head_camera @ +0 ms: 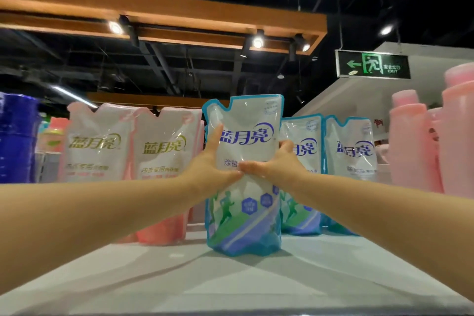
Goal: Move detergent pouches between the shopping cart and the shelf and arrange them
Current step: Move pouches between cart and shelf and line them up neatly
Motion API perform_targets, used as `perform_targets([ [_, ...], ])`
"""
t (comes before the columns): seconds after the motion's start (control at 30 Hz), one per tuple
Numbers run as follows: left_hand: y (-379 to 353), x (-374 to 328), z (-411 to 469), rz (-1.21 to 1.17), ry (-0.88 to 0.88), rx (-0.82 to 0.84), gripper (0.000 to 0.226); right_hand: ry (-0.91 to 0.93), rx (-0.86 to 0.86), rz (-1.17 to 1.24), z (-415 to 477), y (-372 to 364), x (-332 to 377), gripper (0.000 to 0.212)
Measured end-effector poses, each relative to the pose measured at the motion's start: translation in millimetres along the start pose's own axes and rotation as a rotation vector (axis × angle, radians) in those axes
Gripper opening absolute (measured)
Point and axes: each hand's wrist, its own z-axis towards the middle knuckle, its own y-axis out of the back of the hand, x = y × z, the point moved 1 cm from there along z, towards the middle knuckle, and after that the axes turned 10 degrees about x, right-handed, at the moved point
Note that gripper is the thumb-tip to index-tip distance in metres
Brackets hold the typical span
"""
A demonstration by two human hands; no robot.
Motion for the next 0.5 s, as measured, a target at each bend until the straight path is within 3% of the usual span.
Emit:
perform_targets([
  [0.27,5,19,-23,0.278,0.304,0.160,0.121,-0.234,0.254,-0.170,-42,-8,-15,0.124],
  [0.5,-1,32,-12,0.224,0.291,0.064,0.121,-0.258,0.246,-0.213,-33,-17,-22,0.125],
])
